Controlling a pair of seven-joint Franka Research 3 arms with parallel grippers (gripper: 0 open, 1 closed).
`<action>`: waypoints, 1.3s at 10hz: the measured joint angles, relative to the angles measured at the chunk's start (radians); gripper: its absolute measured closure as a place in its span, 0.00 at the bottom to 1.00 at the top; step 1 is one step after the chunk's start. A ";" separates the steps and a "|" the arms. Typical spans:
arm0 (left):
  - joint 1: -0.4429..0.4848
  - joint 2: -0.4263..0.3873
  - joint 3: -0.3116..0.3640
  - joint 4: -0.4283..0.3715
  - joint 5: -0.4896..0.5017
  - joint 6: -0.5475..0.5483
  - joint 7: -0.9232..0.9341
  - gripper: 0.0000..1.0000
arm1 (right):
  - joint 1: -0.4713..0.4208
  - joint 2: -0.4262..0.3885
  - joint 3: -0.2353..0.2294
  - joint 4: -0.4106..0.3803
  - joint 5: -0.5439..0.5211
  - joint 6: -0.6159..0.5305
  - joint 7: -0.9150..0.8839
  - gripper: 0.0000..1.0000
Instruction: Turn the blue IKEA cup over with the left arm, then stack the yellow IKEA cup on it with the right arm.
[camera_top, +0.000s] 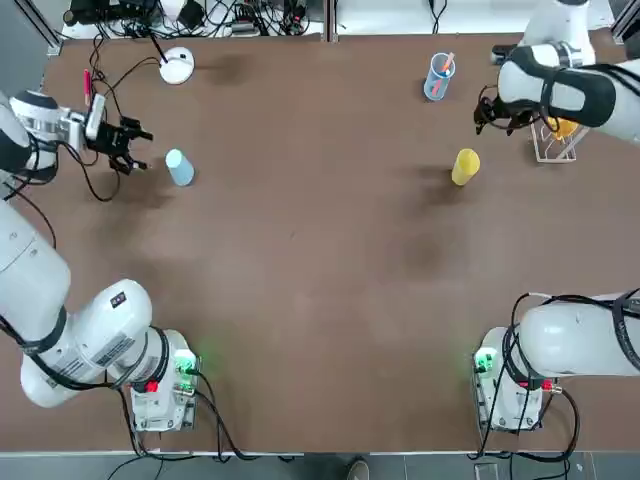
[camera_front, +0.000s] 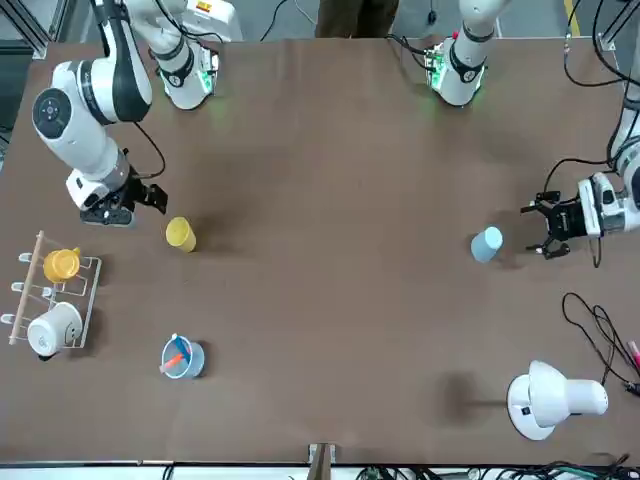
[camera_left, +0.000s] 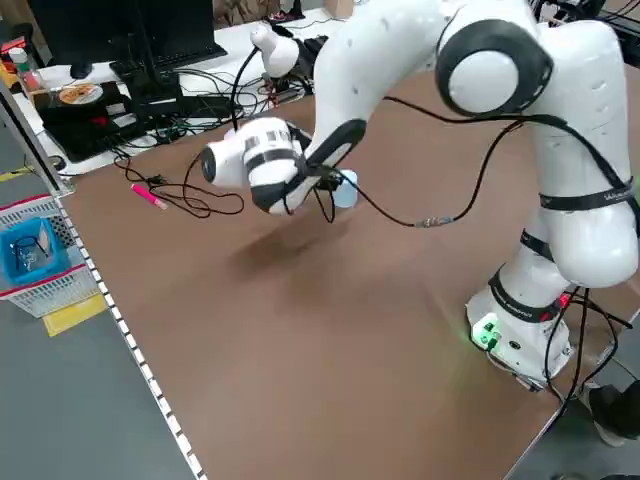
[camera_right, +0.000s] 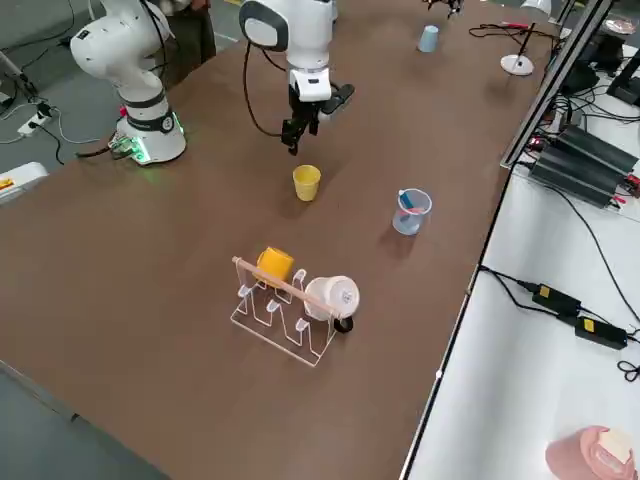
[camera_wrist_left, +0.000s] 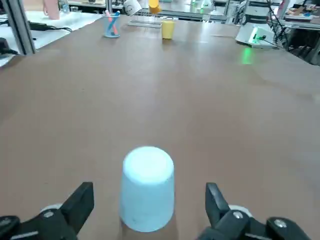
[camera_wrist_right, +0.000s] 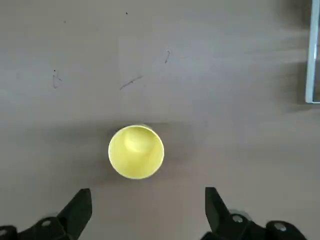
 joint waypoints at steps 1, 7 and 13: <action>0.000 0.044 -0.001 0.007 -0.001 0.001 0.029 0.01 | 0.000 0.004 0.009 -0.044 -0.002 0.065 -0.010 0.00; -0.011 0.191 -0.032 0.114 -0.081 0.003 0.051 0.01 | -0.011 0.058 0.024 -0.144 -0.026 0.259 -0.087 0.02; -0.060 0.240 -0.041 0.126 -0.087 0.015 0.050 0.01 | -0.023 0.112 -0.035 -0.152 -0.026 0.373 -0.080 0.02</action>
